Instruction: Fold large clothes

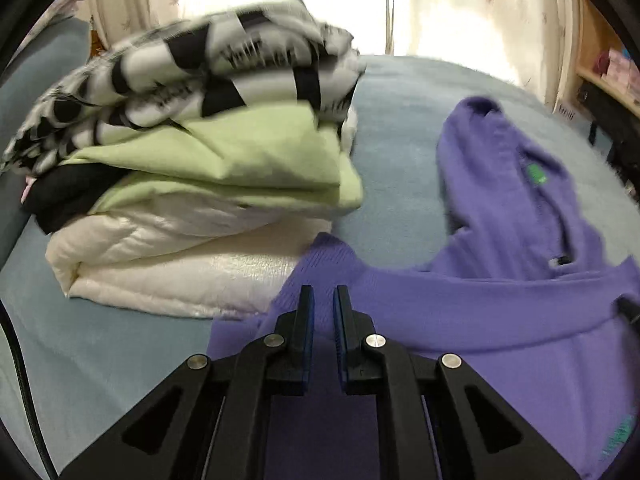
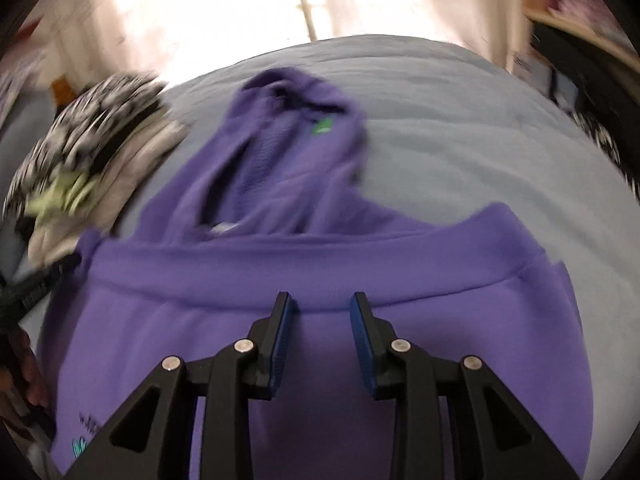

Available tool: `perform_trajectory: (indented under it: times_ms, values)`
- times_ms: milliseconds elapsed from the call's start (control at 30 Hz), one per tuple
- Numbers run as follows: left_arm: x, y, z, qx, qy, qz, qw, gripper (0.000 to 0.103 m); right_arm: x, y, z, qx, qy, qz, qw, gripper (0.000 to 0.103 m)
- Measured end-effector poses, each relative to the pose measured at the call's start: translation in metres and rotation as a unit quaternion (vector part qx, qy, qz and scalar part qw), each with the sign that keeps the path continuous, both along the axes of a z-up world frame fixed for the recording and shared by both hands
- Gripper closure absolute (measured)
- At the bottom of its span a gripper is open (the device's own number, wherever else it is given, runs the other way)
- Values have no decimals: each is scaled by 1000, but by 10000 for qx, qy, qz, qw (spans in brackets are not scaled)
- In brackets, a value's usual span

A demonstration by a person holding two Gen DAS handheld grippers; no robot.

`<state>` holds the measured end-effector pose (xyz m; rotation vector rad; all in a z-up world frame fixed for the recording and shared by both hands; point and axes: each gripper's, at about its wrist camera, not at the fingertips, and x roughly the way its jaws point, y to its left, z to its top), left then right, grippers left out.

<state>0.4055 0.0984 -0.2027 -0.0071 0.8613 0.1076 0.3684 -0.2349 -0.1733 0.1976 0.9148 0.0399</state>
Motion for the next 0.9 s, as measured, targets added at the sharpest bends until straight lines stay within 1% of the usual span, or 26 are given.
perform_trajectory:
  times_ms: [33, 67, 100, 133, 167, 200, 233, 300, 333, 367, 400, 433, 500, 533, 567, 633, 733, 800, 833, 900]
  values:
    - [4, 3, -3, -38, 47, 23, 10000, 95, 1, -14, 1, -69, -46, -210, 9997, 75]
    - [9, 7, -5, -100, 75, 51, 9999, 95, 1, -34, 0, -391, -54, -583, 9975, 75]
    - [12, 9, -7, -162, 107, 62, 9998, 95, 1, -59, -3, -555, -29, -892, 9945, 76]
    - [16, 12, -9, -234, 150, 73, 9996, 95, 0, -80, -6, -142, -16, -886, 9960, 88]
    - [17, 12, -10, -249, 174, 78, 9995, 95, -2, -95, -9, 177, 11, -916, 9956, 97]
    - [20, 13, -12, -260, 199, 88, 9994, 95, -5, -105, -10, 381, 31, -964, 9946, 103]
    - [21, 12, -12, -236, 211, 89, 9995, 95, -9, -108, -8, 462, 9, -911, 9948, 103]
    - [19, 10, -10, -142, 214, 92, 9996, 95, -15, -98, 1, 51, -35, -867, 9962, 103]
    - [16, 9, -6, -95, 194, 114, 9997, 95, -19, -93, 6, -102, -57, -831, 9965, 99]
    - [11, 7, -1, -58, 165, 156, 9997, 95, -21, -86, 11, -133, -60, -787, 9968, 99]
    - [4, 4, 6, -47, 107, 175, 9998, 95, -27, -80, 15, -65, -51, -710, 9974, 99]
    - [-12, -1, 16, -60, -43, 122, 9999, 95, -32, -76, 20, 53, -44, -606, 9981, 99]
    - [-38, -13, 34, 21, -258, -109, 9996, 93, -46, -61, 30, 338, -75, -301, 9989, 97]
    - [-59, -22, 42, 49, -332, -308, 9990, 90, -55, -54, 34, 432, -92, -178, 9989, 92]
    - [-79, -30, 47, 29, -367, -475, 9982, 84, -66, -41, 37, 563, -99, 16, 9984, 89]
    - [-114, -42, 51, -52, -308, -682, 9972, 77, -84, -15, 39, 772, -41, 338, 9964, 76]
    - [-154, -55, 50, -224, -112, -826, 9963, 77, -109, 23, 37, 1044, 120, 754, 9916, 68]
    - [-173, -62, 44, -326, 8, -677, 9972, 77, -123, 44, 33, 1101, 154, 1004, 9887, 64]
    - [-182, -64, 38, -471, 81, -589, 9971, 77, -130, 53, 31, 1060, 170, 1092, 9882, 59]
    - [-195, -63, 27, -705, 234, -468, 9961, 77, -144, 67, 19, 943, 254, 1136, 9887, 55]
